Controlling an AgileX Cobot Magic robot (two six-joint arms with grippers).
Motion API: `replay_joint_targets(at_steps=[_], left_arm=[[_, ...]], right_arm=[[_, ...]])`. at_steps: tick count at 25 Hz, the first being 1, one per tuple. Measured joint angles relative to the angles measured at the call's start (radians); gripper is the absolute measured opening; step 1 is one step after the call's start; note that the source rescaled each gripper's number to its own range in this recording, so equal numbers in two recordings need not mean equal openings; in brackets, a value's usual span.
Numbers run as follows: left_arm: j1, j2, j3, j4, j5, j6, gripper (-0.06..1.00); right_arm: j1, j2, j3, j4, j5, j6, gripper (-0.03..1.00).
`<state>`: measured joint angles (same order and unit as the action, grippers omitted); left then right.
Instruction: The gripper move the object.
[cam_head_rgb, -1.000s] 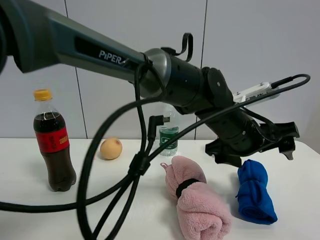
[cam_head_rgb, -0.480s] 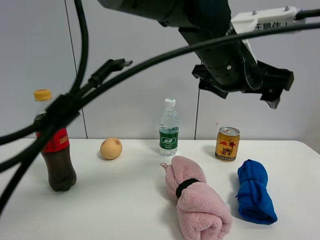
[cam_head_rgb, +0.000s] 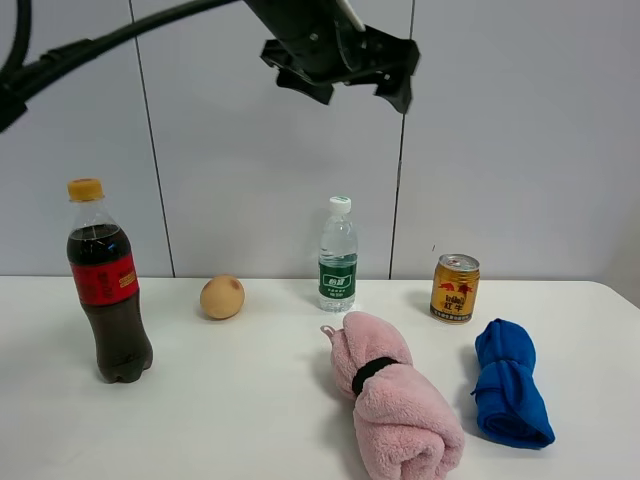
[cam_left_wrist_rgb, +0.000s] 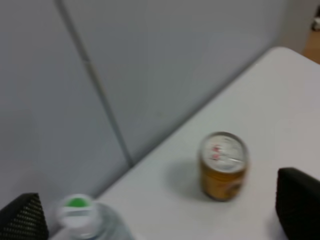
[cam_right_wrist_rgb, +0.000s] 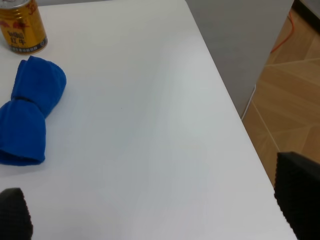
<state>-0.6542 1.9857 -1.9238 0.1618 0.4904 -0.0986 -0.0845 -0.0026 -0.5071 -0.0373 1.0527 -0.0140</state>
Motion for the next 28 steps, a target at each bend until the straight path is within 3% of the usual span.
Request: replay_joint_targets(at_steps=[5,12,20,25,28], left_arm=[[0.146,-0.071,0.0,0.008,0.039,0.002,0.88],[0.337,-0.18,0.0,0.016,0.19,0.015,0.88],[0.549,-0.284,0.014,0.017,0.32,0.131,0.88],[0.652,-0.397,0.155,0.017,0.309,0.139,0.88],[0.698,-0.49,0.306,0.017,0.263,0.139,0.88]], right_arm=[[0.0,0.0,0.0,0.0,0.0,0.0,1.0],[0.0,0.0,0.0,0.0,0.0,0.0,1.0],[0.0,0.0,0.0,0.0,0.0,0.0,1.0],[0.0,0.0,0.0,0.0,0.0,0.0,1.0],[0.0,0.0,0.0,0.0,0.0,0.0,1.0]])
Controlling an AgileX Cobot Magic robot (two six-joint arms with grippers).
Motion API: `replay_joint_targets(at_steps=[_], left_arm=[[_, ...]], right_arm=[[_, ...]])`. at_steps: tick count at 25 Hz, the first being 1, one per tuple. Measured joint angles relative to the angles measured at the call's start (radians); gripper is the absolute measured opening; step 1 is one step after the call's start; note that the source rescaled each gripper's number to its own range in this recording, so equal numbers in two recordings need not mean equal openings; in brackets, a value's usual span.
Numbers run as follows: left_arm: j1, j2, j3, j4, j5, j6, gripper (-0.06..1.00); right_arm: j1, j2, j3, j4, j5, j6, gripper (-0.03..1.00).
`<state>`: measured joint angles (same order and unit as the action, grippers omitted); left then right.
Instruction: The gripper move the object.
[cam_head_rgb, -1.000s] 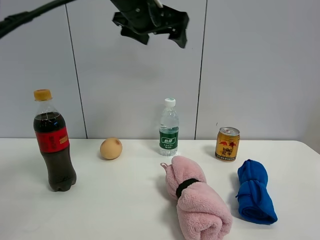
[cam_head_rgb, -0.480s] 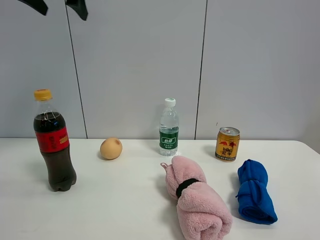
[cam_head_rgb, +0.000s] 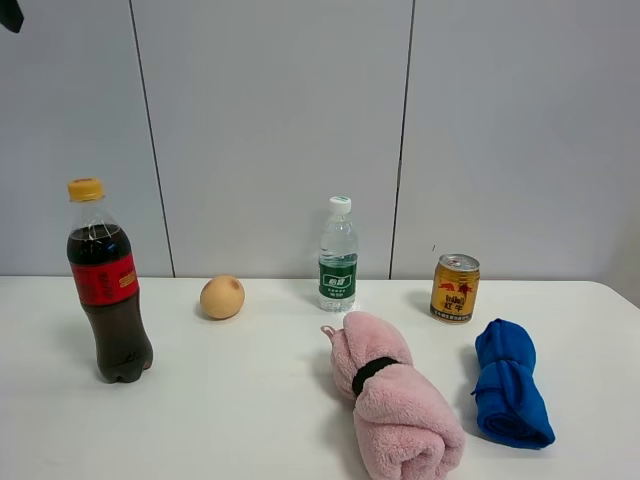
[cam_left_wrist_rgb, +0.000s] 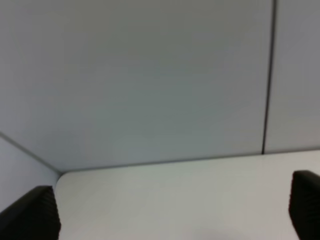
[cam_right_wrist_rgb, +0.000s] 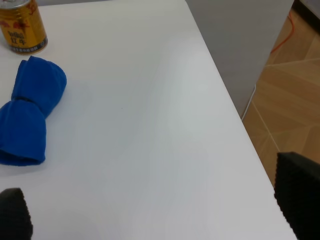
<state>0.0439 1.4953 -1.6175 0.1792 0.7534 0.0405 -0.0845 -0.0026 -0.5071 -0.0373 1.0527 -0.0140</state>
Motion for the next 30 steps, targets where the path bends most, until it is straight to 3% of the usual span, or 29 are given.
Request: replay_joint_targets(at_steps=[8,18,23,30], left_arm=[[0.092,-0.375,0.389,-0.021,-0.01,0.0,0.89],[0.096,-0.931,0.807,-0.066,0.055,-0.054,0.89],[0.096,-1.165,0.914,-0.096,0.148,-0.057,0.9],[0.096,-1.354,0.932,-0.09,0.338,-0.062,0.9]], right_arm=[[0.0,0.0,0.0,0.0,0.0,0.0,1.0],[0.0,0.0,0.0,0.0,0.0,0.0,1.0],[0.0,0.0,0.0,0.0,0.0,0.0,1.0],[0.0,0.0,0.0,0.0,0.0,0.0,1.0]])
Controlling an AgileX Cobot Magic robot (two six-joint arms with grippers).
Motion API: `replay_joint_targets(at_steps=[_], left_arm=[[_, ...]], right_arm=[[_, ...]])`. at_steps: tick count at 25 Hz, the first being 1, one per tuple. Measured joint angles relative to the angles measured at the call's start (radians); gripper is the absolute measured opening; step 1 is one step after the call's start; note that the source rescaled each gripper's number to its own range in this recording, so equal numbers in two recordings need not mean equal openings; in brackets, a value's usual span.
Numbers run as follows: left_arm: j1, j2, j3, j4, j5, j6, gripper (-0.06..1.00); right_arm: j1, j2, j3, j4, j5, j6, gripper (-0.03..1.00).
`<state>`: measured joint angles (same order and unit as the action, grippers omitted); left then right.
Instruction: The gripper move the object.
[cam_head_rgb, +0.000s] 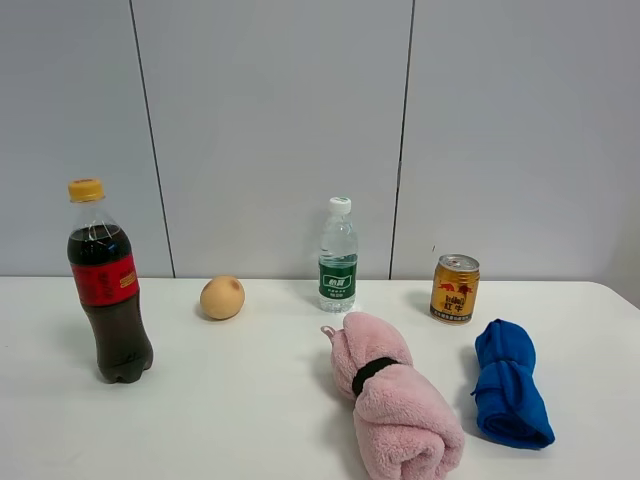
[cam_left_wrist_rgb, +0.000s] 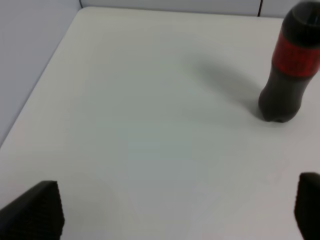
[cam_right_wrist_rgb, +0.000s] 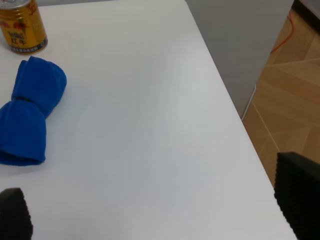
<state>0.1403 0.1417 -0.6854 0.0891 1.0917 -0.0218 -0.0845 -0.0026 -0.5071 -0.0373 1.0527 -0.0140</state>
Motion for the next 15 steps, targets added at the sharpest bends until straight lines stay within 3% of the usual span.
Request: replay_joint_targets(at_steps=[15], left_arm=[[0.0,-0.148,0.174,-0.077,-0.023,0.001,0.9]], right_arm=[[0.0,0.0,0.0,0.0,0.0,0.0,1.0]])
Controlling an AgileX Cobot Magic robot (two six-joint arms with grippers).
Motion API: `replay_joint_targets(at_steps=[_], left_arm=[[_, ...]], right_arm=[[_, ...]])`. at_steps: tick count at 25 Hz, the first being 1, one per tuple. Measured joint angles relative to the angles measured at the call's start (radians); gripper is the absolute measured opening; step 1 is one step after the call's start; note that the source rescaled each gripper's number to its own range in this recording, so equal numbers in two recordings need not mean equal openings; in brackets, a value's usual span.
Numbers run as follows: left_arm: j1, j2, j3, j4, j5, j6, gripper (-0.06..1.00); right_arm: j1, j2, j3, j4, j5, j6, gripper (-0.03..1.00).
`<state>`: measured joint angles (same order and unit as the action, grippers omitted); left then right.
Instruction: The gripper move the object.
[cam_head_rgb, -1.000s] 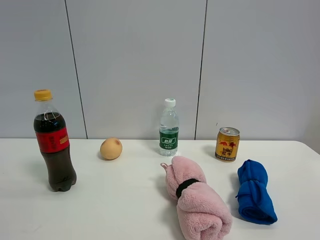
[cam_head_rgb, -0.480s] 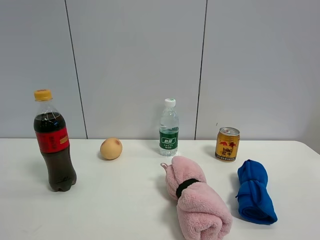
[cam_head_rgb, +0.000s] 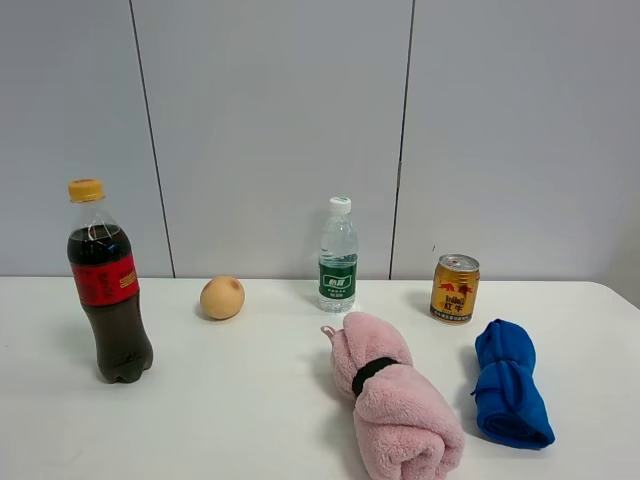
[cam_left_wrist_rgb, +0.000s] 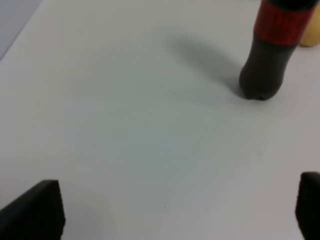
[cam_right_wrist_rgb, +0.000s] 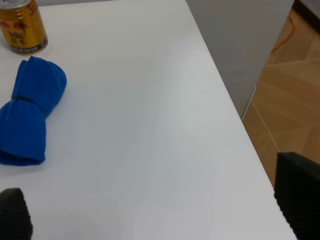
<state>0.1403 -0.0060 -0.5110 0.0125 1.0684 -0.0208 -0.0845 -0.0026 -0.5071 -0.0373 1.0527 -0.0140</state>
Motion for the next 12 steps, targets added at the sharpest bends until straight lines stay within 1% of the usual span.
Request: replay_joint_targets(at_steps=[12], left_arm=[[0.0,0.0,0.0,-0.003,-0.005,0.002,0.9]], right_arm=[[0.0,0.0,0.0,0.0,0.0,0.0,1.0]])
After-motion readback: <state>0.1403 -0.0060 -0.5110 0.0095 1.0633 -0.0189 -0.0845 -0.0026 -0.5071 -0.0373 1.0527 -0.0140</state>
